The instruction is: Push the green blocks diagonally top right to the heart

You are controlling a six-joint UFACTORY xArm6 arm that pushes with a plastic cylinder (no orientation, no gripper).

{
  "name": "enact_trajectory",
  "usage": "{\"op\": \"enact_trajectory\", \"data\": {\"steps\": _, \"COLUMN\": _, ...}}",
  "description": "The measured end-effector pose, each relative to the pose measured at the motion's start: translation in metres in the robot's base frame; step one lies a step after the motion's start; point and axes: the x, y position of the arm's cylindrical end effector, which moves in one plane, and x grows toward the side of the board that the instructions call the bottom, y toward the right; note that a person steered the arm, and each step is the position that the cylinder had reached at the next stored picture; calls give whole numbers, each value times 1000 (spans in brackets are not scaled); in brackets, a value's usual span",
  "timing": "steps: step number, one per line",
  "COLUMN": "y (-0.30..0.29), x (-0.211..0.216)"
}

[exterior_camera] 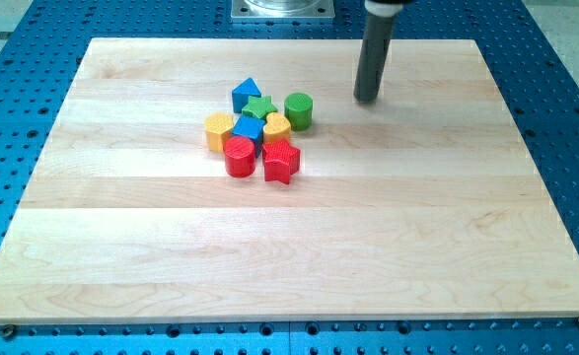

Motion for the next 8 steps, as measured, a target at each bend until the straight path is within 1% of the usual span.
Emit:
{"op": "enact_trajectory", "data": {"steps": 1, "y": -37, "x": -49}}
{"op": "enact_trajectory", "data": {"steps": 2, "y": -88, "x": -55}}
{"op": "enact_trajectory", "data": {"steps": 3, "y": -151, "x": -45}}
{"op": "enact_trajectory", "data": {"steps": 4, "y": -198, "x": 0}}
{"op": "enact_trajectory", "data": {"steps": 5, "y": -195, "x": 67}}
{"op": "enact_trajectory", "data": {"steps": 6, "y": -197, "x": 92}}
{"op": "enact_trajectory", "data": {"steps": 7, "y": -174, "x": 97}}
{"op": "enact_trajectory", "data": {"steps": 8, "y": -150, "x": 88}}
